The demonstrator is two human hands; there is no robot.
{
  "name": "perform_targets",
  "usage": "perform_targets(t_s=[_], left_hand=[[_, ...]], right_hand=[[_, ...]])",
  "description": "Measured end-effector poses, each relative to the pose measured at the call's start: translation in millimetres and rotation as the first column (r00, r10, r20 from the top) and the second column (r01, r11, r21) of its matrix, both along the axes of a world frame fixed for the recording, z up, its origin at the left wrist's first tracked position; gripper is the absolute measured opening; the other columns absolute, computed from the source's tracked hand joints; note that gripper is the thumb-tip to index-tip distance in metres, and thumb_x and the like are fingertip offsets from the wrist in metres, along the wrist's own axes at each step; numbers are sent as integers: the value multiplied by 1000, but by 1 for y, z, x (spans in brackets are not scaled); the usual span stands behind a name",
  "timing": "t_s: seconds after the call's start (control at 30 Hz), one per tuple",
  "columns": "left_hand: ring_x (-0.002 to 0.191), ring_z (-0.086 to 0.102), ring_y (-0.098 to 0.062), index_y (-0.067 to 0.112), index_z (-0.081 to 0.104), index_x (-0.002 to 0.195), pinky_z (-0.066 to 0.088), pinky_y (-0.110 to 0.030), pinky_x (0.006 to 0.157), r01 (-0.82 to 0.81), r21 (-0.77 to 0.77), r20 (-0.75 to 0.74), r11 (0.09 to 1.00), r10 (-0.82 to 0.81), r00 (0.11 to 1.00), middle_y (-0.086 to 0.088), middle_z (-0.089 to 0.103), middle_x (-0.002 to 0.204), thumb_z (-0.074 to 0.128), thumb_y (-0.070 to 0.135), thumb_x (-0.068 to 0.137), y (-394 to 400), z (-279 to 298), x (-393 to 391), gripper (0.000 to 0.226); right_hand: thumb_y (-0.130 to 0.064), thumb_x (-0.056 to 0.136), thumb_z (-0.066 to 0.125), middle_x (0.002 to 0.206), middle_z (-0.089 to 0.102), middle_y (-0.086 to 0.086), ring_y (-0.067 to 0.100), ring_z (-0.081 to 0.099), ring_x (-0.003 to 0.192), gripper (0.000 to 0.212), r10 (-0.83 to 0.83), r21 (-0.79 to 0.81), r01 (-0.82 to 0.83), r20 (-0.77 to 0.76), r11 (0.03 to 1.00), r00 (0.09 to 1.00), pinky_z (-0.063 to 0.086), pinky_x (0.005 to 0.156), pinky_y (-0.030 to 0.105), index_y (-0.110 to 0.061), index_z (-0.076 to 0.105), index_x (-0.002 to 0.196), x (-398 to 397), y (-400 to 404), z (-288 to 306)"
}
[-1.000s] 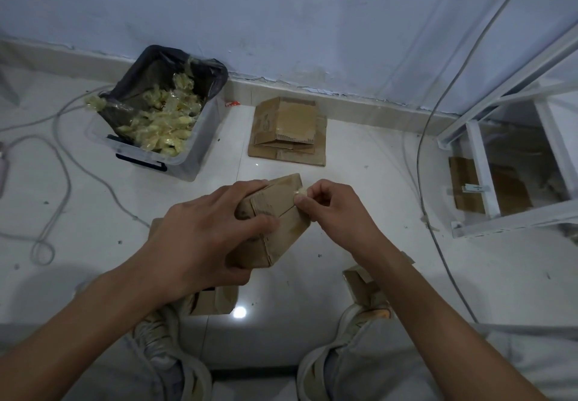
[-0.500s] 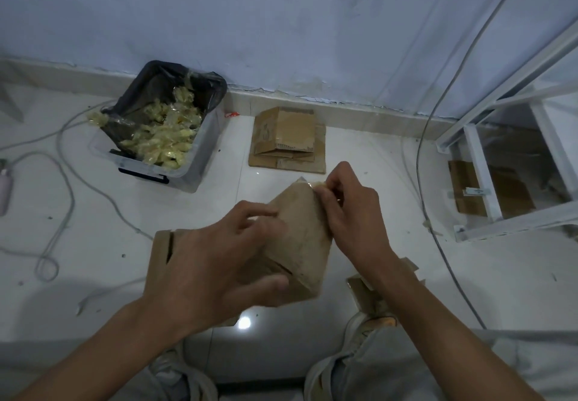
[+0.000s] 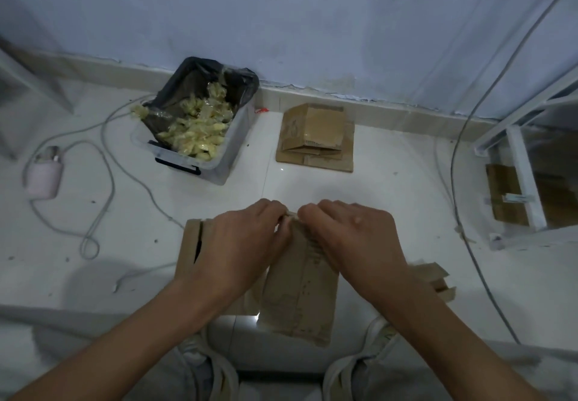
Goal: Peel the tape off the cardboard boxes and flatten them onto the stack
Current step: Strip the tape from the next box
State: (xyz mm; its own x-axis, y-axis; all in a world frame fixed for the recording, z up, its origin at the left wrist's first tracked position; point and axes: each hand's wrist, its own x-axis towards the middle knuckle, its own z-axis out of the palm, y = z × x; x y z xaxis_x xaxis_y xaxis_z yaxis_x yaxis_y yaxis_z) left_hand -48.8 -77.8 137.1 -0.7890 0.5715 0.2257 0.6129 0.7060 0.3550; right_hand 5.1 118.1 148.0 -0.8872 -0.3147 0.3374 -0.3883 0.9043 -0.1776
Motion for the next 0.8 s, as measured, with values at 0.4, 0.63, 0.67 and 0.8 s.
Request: perform_targets(t_s=[0.4, 0.63, 0.67, 0.8], left_hand=[[64, 50, -11, 15, 59, 91, 46, -32, 50, 499, -23, 100, 867, -494, 864, 3, 54, 85, 65, -4, 89, -15, 29, -33, 20], [69, 60, -14, 31, 62, 86, 42, -21, 61, 409, 244, 540, 879, -474, 695, 11, 60, 77, 52, 25, 107, -22, 42, -36, 25], [73, 63, -16, 29, 67, 87, 47, -25, 63, 352, 276, 574, 895, -447, 686, 8, 65, 79, 54, 25, 106, -24, 42, -37, 23], [96, 71, -14, 21, 72, 92, 60, -33, 76, 196, 345, 654, 918, -385, 651, 6, 73, 93, 65, 14, 99, -27, 44, -37, 12]], right_hand=[[-49, 105, 42, 69, 64, -6, 18, 58, 54, 30, 66, -193, -15, 264, 981, 962, 56, 59, 41, -29, 65, 103, -18, 24, 19], [-32, 100, 69, 91, 75, -15, 7, 73, 88, 11, 155, -547, 165, 492, 821, 857, 57, 76, 22, -23, 75, 103, -11, 28, 16], [-28, 97, 73, 94, 76, -14, 7, 73, 93, 11, 173, -601, 244, 551, 761, 816, 56, 77, 18, -21, 77, 104, -11, 32, 16], [-20, 94, 76, 96, 78, -8, 10, 73, 95, 11, 222, -641, 309, 610, 703, 761, 54, 86, 16, -14, 80, 103, -10, 37, 13]])
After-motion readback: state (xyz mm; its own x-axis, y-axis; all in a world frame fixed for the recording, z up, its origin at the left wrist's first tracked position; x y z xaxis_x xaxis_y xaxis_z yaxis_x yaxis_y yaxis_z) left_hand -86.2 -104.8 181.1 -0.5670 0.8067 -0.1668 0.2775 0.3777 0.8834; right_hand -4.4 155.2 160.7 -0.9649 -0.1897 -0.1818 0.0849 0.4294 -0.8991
